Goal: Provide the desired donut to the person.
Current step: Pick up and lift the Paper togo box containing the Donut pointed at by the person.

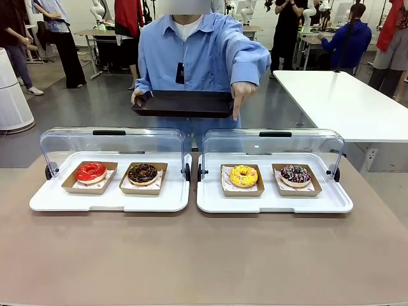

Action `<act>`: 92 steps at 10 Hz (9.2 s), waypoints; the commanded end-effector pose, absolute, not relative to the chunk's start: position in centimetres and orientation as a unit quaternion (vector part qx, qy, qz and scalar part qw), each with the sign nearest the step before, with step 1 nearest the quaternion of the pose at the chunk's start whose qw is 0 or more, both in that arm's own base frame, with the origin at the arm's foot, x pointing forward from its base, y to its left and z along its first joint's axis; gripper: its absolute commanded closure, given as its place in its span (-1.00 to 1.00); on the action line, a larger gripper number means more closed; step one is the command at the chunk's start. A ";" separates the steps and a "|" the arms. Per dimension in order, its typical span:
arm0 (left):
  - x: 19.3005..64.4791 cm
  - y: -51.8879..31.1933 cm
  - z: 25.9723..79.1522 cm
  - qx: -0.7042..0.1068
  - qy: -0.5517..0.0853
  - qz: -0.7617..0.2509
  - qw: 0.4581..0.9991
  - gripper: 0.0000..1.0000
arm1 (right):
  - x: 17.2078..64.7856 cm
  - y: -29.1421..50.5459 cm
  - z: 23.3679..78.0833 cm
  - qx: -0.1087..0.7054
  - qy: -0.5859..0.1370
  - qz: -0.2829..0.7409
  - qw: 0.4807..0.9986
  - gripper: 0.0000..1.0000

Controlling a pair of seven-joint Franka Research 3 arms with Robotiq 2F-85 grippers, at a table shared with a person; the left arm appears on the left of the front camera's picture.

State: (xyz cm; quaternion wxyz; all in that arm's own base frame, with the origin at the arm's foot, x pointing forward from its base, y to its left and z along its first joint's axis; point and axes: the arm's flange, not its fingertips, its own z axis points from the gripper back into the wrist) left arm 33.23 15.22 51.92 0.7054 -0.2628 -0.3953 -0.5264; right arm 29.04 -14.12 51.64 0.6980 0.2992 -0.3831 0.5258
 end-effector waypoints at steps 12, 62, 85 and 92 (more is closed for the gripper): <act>33.1 15.3 52.0 -0.264 -0.398 -0.525 0.704 -1.00 | 41.0 15.6 44.7 0.103 -0.065 0.679 0.724 -1.00; 33.1 15.3 52.0 -0.264 -0.398 -0.525 0.704 -1.00 | 51.6 30.1 31.7 -0.003 -0.049 0.695 0.717 -1.00; 33.1 15.3 52.0 -0.264 -0.398 -0.525 0.704 -1.00 | 38.3 35.3 51.8 -0.015 0.046 0.707 0.706 1.00; 33.1 15.3 52.0 -0.264 -0.398 -0.525 0.704 -1.00 | 37.9 34.3 62.9 -0.028 -0.010 0.694 0.720 1.00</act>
